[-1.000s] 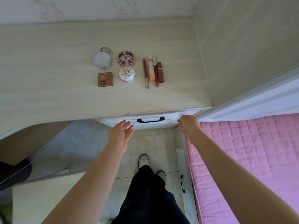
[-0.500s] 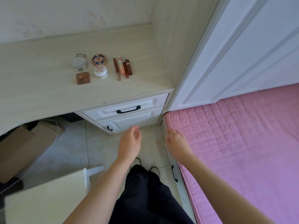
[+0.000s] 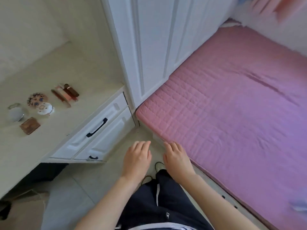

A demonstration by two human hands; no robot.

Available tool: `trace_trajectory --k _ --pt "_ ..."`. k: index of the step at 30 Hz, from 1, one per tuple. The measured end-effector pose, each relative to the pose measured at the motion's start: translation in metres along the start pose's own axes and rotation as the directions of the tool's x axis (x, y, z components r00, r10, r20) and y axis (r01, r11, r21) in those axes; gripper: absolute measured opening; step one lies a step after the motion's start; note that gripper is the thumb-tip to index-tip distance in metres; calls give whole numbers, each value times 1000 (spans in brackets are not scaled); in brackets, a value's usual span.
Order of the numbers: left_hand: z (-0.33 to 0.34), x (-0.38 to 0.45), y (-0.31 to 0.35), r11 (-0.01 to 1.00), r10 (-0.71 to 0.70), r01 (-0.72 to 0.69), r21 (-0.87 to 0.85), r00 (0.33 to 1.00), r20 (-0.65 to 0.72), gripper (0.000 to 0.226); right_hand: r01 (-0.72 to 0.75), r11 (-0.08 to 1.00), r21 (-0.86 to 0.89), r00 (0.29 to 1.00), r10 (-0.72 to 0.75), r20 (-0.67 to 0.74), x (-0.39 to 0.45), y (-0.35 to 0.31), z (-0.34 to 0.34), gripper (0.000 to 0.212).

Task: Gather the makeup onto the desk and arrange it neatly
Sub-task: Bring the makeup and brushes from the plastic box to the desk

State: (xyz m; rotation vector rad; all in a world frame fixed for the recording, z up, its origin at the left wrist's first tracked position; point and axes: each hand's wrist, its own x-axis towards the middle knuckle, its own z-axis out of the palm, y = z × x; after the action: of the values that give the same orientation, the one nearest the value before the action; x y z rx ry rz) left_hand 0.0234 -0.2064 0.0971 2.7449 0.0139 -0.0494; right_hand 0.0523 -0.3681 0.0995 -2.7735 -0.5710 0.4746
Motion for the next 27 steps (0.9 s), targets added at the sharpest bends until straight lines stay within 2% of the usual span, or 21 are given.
trace_trajectory --k 7,13,20,27 --pt "0 -21 17 961 259 -267 65 959 117 37 -278 960 16 960 278 -14 -73 0 24 51" --pt "11 -40 65 883 455 -469 18 865 213 39 -478 876 66 874 482 -65 -135 20 35 53" --pt "41 -62 145 690 692 -724 -20 652 310 36 -711 667 223 660 742 -116 -234 58 46 51" --pt "87 -121 258 549 804 -830 -94 494 330 38 -805 472 360 460 879 -124 -356 99 57 52"
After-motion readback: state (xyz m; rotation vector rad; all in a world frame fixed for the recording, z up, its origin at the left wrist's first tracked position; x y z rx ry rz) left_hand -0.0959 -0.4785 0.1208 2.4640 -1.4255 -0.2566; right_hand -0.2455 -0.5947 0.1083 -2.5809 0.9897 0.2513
